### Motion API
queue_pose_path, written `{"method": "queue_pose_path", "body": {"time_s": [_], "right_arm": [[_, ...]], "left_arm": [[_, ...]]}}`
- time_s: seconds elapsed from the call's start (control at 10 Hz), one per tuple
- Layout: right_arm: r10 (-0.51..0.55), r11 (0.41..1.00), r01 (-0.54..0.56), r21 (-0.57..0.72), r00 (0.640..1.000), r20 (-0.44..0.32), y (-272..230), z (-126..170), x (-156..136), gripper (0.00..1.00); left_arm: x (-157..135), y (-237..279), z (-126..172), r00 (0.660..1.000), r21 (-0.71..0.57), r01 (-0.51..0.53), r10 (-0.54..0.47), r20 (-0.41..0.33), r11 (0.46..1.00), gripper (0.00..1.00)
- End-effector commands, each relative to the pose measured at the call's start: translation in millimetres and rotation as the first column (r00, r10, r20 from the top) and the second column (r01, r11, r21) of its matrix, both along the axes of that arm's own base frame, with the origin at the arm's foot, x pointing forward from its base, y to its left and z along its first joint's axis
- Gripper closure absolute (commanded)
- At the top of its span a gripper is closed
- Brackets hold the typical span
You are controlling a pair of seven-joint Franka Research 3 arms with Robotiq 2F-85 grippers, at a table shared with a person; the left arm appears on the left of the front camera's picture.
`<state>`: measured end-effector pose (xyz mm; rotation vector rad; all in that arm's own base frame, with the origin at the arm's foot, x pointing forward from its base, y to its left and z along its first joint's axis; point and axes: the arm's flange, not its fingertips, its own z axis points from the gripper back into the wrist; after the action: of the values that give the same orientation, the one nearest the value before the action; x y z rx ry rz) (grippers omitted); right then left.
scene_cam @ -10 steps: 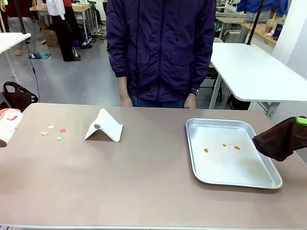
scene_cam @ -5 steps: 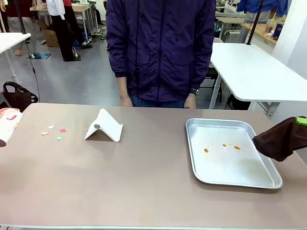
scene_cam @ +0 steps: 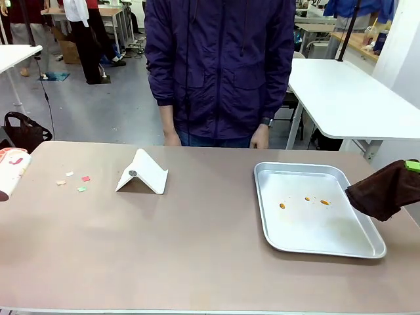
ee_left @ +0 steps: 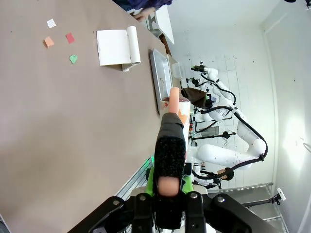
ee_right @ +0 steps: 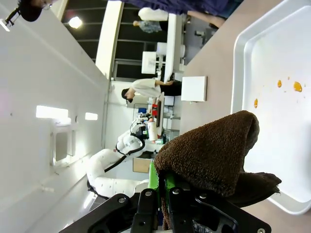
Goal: Clean the surface of the table.
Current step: If a person points to the right, clean the right side of the table with your right hand, and if they point to the left, clean the left side with your left hand.
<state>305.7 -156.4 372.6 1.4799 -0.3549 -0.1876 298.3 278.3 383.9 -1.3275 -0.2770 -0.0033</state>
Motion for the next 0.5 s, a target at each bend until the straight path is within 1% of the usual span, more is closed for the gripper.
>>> {"method": "queue_pose_path", "body": {"time_s": [0.0,0.4], "right_arm": [[0.007,1.000,-0.007,-0.003,1.000,0.004,1.5,4.2,-0.3,1.00],[0.007,1.000,-0.007,-0.003,1.000,0.004,1.5,4.2,-0.3,1.00]], "left_arm": [[-2.8,-1.0,2.2,1.000,0.008,0.005,-0.005,0.001,1.000,1.00],[-2.8,-1.0,2.2,1.000,0.008,0.005,-0.005,0.001,1.000,1.00]]}}
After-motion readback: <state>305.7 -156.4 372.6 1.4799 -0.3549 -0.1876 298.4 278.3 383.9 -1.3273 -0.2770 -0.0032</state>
